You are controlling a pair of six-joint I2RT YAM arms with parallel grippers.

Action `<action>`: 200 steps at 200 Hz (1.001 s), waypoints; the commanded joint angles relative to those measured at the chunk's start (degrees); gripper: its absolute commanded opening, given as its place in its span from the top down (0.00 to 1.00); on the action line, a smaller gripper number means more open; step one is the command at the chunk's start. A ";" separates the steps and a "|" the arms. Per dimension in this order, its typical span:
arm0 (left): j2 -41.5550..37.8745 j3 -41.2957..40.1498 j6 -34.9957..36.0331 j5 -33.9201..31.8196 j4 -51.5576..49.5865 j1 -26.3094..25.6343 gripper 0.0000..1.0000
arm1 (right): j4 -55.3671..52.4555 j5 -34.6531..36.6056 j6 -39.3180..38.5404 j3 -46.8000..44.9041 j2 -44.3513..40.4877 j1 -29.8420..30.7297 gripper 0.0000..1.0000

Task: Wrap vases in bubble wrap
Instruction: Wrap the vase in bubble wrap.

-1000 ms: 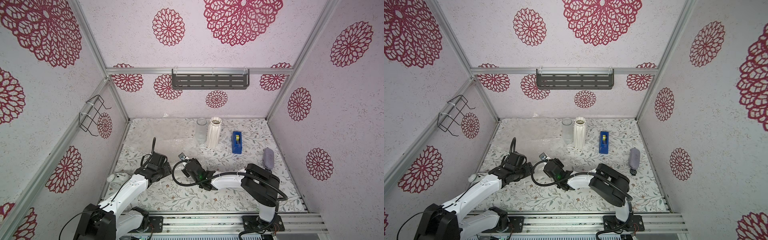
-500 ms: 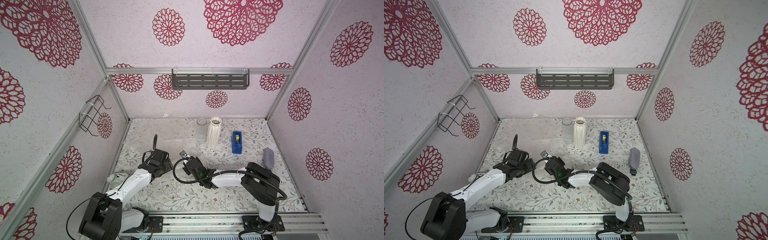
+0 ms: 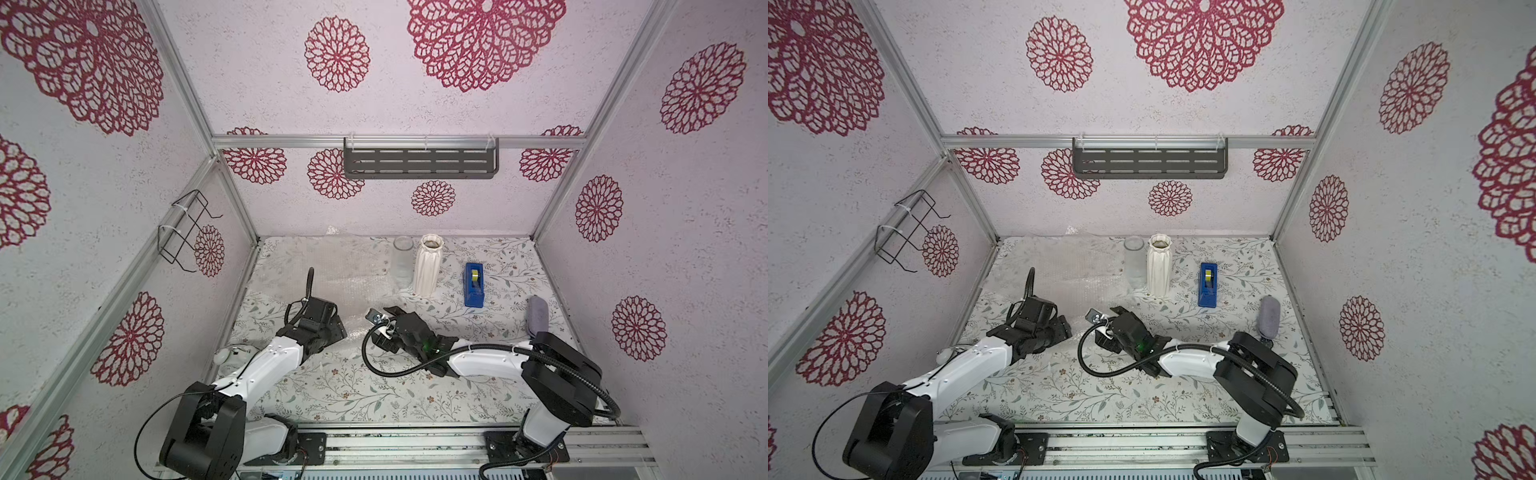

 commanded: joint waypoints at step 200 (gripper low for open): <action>1.18 1.70 2.64 -0.18 -1.09 0.86 0.21 | -26.67 -20.81 -25.71 16.71 13.83 -8.56 0.17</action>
